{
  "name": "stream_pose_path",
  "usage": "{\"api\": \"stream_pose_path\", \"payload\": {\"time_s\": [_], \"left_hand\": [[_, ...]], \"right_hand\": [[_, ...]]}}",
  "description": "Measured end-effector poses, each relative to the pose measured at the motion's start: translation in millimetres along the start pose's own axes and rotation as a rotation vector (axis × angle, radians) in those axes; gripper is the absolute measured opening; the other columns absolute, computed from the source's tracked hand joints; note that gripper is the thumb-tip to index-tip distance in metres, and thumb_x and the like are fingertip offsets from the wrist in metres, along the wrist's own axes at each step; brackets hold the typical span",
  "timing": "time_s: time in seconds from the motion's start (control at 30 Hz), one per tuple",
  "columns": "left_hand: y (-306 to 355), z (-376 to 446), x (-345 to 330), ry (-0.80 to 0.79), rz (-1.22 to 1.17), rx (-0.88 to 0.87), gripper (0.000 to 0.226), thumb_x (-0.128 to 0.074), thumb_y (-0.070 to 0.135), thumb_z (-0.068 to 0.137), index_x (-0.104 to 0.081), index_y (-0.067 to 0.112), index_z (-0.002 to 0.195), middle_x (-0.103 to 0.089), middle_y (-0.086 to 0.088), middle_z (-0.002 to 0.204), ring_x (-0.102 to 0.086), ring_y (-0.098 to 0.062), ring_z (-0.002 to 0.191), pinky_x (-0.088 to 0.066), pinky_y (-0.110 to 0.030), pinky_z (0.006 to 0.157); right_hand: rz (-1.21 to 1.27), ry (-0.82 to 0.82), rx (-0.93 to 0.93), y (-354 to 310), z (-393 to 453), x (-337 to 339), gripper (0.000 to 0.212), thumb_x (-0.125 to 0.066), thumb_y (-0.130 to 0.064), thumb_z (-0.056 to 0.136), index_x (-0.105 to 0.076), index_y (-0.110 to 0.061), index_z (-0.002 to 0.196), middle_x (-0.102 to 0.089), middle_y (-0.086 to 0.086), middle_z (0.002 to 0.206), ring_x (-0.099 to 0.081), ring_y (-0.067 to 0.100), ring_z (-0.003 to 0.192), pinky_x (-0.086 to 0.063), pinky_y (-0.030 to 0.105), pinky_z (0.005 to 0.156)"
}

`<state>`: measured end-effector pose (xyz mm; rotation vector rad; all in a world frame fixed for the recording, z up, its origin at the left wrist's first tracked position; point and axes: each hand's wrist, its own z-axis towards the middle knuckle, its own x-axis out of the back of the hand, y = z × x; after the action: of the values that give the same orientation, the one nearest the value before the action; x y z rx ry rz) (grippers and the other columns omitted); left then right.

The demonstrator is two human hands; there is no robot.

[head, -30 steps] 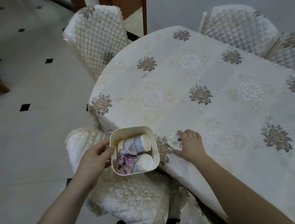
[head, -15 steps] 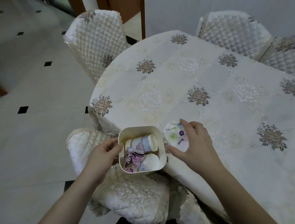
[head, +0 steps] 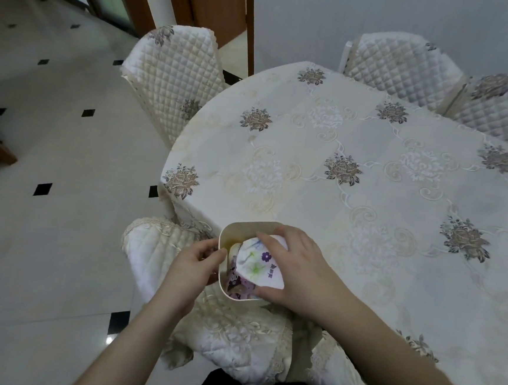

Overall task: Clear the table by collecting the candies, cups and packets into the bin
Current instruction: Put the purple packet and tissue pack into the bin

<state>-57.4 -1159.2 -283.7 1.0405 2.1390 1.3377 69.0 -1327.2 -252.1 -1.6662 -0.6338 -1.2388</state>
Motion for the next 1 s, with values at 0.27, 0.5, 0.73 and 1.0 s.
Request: {"api": "stream_pose_path", "payload": {"time_s": [0.27, 0.5, 0.73, 1.0], "left_hand": [[-3, -9, 4, -0.001, -0.024, 0.028, 0.022, -0.057, 0.010, 0.099, -0.075, 0.016, 0.110, -0.072, -0.024, 0.107, -0.071, -0.015, 0.074, -0.056, -0.021, 0.058], [0, -13, 9, 0.027, -0.026, 0.041, 0.021, -0.057, 0.011, 0.098, -0.074, 0.015, 0.111, -0.071, -0.025, 0.106, -0.065, -0.022, 0.080, -0.055, -0.020, 0.058], [6, -14, 9, 0.045, -0.039, 0.039, 0.021, -0.057, 0.010, 0.098, -0.075, 0.016, 0.109, -0.078, 0.000, 0.081, -0.070, -0.008, 0.064, -0.056, -0.020, 0.056], [20, -16, -4, 0.008, -0.066, 0.031, 0.020, -0.058, 0.010, 0.097, -0.073, 0.014, 0.109, -0.077, 0.003, 0.078, -0.069, -0.006, 0.062, -0.056, -0.020, 0.055]], "right_hand": [[0.280, 0.083, -0.041, 13, -7, 4, 0.079, -0.061, -0.062, 0.078, -0.030, -0.032, 0.144, -0.020, -0.005, 0.153, -0.014, 0.011, 0.140, -0.022, 0.036, 0.115], [0.316, 0.067, -0.186, 51, -29, 10, 0.092, -0.047, -0.078, 0.068, -0.021, -0.038, 0.147, -0.013, -0.014, 0.156, -0.008, 0.003, 0.141, -0.017, 0.029, 0.113], [0.369, -0.023, -0.168, 63, -37, 3, 0.104, -0.058, -0.082, 0.060, -0.007, -0.050, 0.145, -0.001, -0.025, 0.155, -0.001, -0.004, 0.140, -0.015, 0.029, 0.113], [0.576, -0.154, -0.121, 65, -35, -23, 0.129, -0.081, -0.066, 0.052, 0.005, -0.048, 0.146, 0.001, -0.030, 0.154, -0.006, -0.011, 0.140, -0.020, 0.028, 0.116]]}}
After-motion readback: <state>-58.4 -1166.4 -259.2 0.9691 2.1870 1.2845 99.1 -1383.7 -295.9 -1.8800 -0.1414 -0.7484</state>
